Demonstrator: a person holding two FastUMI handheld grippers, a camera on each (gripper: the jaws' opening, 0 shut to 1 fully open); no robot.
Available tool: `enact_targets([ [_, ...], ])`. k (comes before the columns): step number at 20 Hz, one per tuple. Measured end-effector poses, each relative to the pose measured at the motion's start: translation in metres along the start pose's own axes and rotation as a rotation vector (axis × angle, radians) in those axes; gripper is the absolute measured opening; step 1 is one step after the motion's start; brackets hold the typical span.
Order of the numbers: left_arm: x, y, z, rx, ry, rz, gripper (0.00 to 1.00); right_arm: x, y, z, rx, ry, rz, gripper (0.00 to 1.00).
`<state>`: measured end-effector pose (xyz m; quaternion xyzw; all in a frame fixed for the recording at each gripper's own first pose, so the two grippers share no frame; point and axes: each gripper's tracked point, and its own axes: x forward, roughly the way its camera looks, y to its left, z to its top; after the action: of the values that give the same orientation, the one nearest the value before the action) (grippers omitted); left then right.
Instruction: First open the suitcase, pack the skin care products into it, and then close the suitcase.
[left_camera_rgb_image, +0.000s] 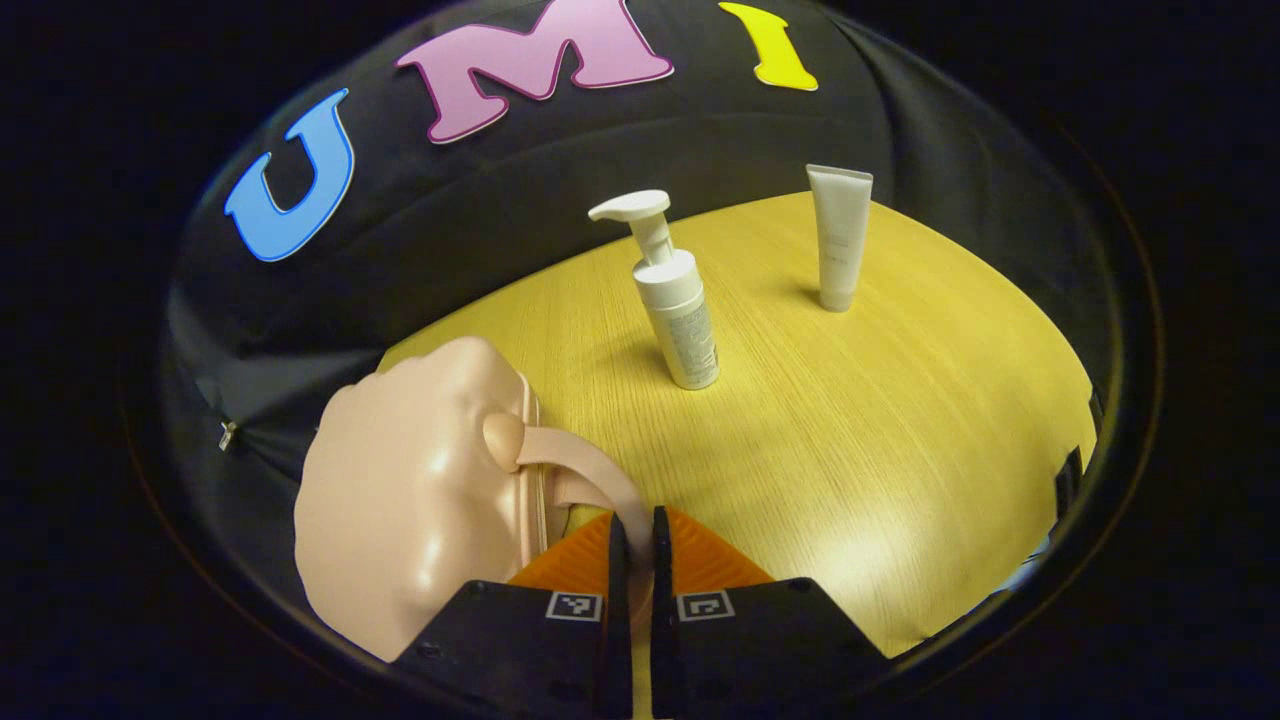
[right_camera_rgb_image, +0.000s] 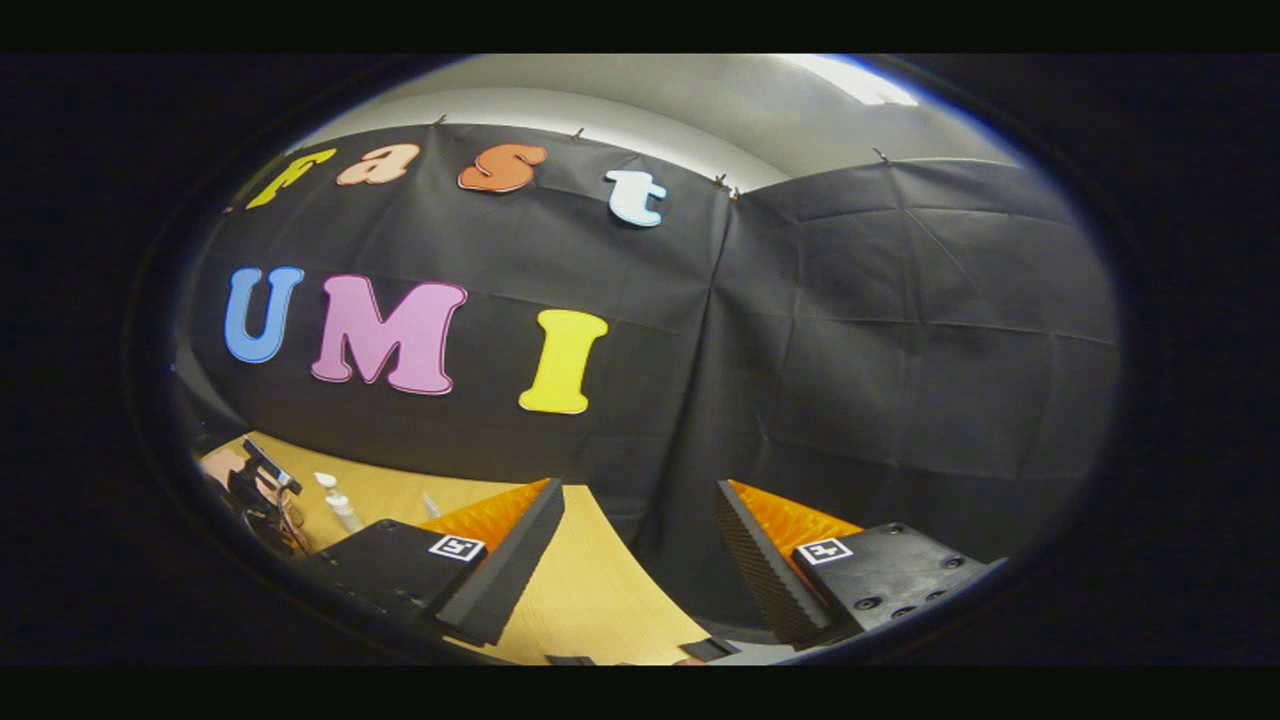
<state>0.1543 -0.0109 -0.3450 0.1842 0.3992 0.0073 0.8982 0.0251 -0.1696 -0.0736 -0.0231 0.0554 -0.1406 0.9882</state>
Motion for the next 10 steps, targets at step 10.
enact_targets([
  [10, -0.114, 0.077, 0.061, -0.031, -0.082, -0.239, 0.09, -0.060, 0.060, 0.028, -0.016, -0.041, -0.095, 0.97],
])
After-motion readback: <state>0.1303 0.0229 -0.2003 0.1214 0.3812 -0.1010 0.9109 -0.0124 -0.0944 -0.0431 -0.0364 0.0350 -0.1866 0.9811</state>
